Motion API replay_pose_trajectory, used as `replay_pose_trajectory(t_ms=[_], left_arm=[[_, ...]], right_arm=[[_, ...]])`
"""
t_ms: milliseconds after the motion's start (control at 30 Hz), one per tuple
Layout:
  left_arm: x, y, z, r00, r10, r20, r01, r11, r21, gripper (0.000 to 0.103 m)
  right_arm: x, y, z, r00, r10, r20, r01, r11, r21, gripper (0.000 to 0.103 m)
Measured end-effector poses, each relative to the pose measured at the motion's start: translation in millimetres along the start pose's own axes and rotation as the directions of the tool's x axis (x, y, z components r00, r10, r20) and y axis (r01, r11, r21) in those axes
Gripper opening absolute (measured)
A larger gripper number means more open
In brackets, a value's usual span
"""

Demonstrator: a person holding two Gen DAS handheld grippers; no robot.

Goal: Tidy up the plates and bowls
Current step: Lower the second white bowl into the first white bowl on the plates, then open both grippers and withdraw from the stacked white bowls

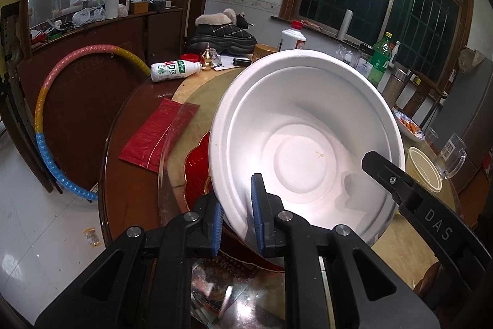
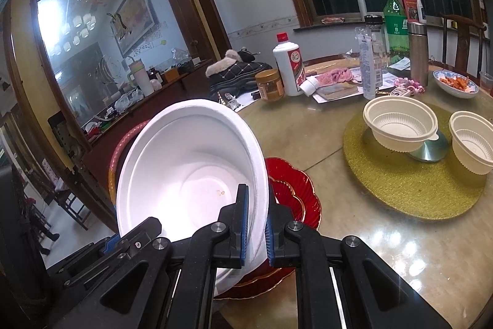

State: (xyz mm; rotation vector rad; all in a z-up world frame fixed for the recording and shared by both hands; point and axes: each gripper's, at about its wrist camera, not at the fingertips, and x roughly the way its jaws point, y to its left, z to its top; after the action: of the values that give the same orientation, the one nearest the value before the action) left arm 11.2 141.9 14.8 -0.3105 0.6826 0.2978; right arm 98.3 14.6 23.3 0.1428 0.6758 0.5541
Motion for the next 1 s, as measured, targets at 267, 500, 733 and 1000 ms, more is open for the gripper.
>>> replay_pose_trajectory(t_ms=[267, 500, 733, 1000], left_arm=[[10, 1, -2, 0.999, 0.009, -0.036, -0.009, 1.0, -0.006, 0.015], [17, 1, -1, 0.998, 0.029, -0.05, -0.029, 1.0, 0.0, 0.015], [27, 3, 0, 0.996, 0.062, -0.058, -0.061, 0.998, 0.007, 0.015], [30, 4, 1, 0.995, 0.065, -0.07, -0.066, 0.998, -0.016, 0.017]], right_arm=[[12, 0, -3, 0.999, -0.01, -0.048, 0.011, 1.0, 0.005, 0.011], [21, 0, -2, 0.998, -0.016, -0.067, 0.016, 1.0, 0.003, 0.011], [32, 1, -4, 0.996, -0.026, -0.086, 0.026, 1.0, -0.008, 0.012], [37, 4, -4, 0.995, -0.036, -0.095, 0.033, 0.999, -0.03, 0.022]])
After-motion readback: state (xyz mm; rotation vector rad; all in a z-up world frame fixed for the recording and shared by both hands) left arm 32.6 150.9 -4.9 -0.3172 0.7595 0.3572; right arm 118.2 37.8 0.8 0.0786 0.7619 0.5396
